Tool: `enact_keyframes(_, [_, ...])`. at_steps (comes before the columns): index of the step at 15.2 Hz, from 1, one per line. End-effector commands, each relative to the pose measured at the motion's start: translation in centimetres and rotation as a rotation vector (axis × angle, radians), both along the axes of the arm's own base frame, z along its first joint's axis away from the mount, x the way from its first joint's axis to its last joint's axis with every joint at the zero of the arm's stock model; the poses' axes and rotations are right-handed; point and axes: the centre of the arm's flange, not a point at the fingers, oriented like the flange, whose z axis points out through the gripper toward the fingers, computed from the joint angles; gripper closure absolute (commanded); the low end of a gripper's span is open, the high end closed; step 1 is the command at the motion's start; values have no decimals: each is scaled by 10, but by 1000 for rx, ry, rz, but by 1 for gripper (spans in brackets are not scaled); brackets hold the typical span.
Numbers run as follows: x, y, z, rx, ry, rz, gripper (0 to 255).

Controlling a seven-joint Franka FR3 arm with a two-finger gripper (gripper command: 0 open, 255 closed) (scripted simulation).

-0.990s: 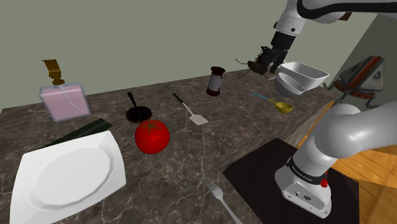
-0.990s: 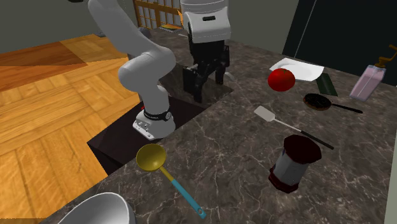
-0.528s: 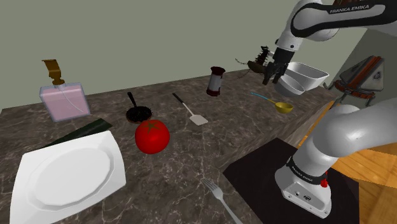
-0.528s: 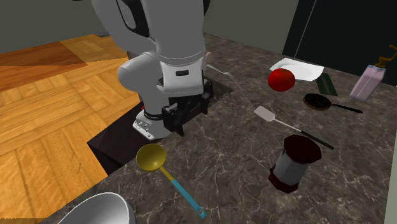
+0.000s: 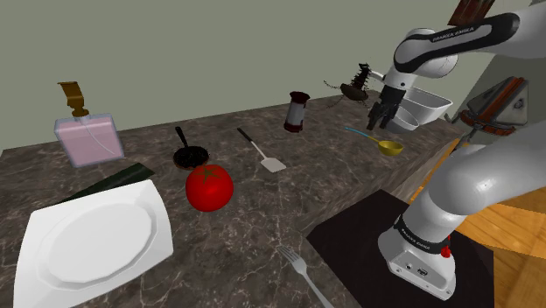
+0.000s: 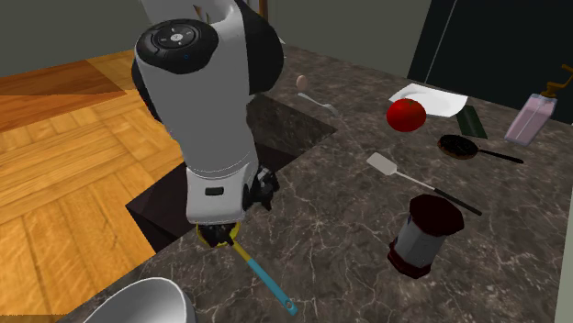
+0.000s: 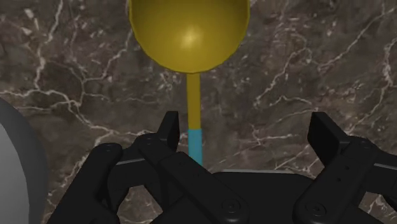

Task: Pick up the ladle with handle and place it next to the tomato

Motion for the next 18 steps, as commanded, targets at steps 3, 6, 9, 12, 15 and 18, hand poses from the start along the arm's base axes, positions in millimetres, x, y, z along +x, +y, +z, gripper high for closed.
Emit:
enact_keyframes(3, [-10, -34, -32, 16, 18, -15, 0])
enact_keyframes(6, [-11, -31, -47, 16, 18, -15, 0])
enact_keyframes(9, [-11, -28, -63, 16, 18, -15, 0])
enact_keyframes(12, [-12, -27, -71, 16, 18, -15, 0])
enact_keyframes(15, [-12, -27, -71, 16, 18, -15, 0])
enact_keyframes(18, [-12, -27, -71, 16, 18, -15, 0])
